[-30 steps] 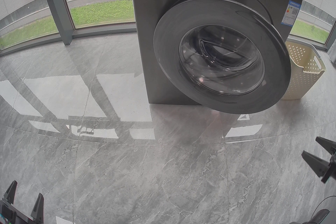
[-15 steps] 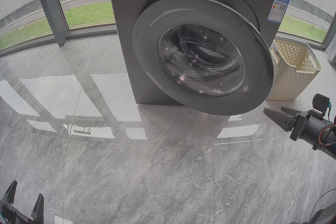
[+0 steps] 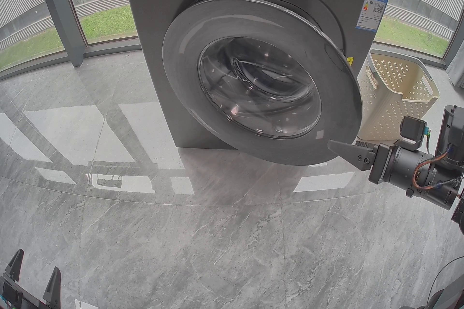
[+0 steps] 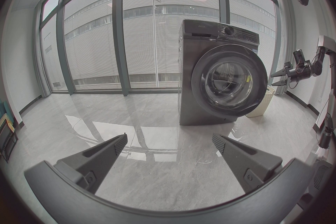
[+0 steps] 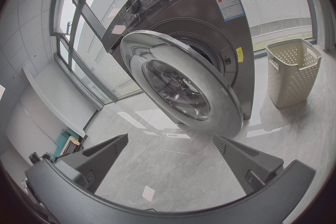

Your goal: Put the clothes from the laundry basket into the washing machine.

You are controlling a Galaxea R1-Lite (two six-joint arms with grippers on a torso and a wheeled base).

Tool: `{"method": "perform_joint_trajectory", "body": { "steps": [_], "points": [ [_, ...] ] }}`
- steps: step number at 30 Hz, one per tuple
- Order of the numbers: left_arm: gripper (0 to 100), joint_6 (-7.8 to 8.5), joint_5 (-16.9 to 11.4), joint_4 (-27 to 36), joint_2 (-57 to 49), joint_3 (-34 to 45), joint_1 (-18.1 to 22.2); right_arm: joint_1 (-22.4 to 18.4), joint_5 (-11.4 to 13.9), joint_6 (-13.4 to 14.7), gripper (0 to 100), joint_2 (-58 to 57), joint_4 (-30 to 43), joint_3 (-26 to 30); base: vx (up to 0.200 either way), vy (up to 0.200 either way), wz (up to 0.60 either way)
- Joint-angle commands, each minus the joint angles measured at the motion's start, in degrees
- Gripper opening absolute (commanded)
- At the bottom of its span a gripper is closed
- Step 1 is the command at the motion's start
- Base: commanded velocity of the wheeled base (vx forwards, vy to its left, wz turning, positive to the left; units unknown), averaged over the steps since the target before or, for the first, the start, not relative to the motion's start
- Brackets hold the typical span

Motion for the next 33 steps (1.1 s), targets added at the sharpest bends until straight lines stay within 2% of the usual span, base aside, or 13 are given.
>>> {"method": "perform_joint_trajectory", "body": {
  "steps": [1,4,7,9,13,17,20,22,26,29,33],
  "points": [
    [100,-0.18,-0.01,0.04,-0.62,0.92,0.00,0.83,-0.12,-0.01,100,0.53,-0.03,-1.26,0.200,0.000,0.00],
    [100,0.35,0.08,0.04,-0.62,1.01,0.00,0.83,-0.12,-0.10,100,0.71,-0.03,-2.32,0.200,0.000,0.00],
    [100,0.09,0.17,0.04,-0.62,1.01,0.00,0.83,-0.21,-0.10,100,0.88,-0.03,-2.76,0.000,0.000,0.00],
    [100,-0.44,0.26,0.04,-0.53,1.01,0.00,0.83,-0.30,-0.19,100,0.97,-0.03,-3.11,0.000,-0.200,0.00],
    [100,-0.09,0.08,0.04,-0.62,1.01,0.00,0.47,-0.47,-0.10,100,1.76,-0.03,-3.99,0.000,-0.200,0.00],
    [100,-0.09,-0.01,0.04,-0.62,1.01,0.00,-1.99,-0.73,-0.36,100,2.73,-0.99,-5.57,0.000,-0.150,0.00],
    [100,0.17,-0.01,-0.05,-0.62,1.01,0.00,-5.24,-2.76,-0.54,100,3.43,-3.01,-7.06,0.000,0.000,0.00],
    [100,0.26,-0.01,0.04,-0.62,1.01,0.00,-5.68,-3.37,-0.54,100,3.78,-3.89,-6.62,0.000,0.000,0.00],
    [100,0.26,0.08,-0.05,-0.62,1.01,0.00,-4.97,-3.28,-0.80,100,3.52,-4.42,-3.46,0.000,0.000,0.00],
    [100,0.26,0.08,-0.05,-0.62,1.01,0.00,0.65,-3.37,-1.33,100,2.20,-4.51,0.94,0.000,0.000,0.00],
    [100,0.26,-0.01,0.04,-0.62,1.01,0.00,4.17,-3.37,-1.33,100,1.24,-4.42,3.40,0.000,0.000,0.00]
  ]
}}
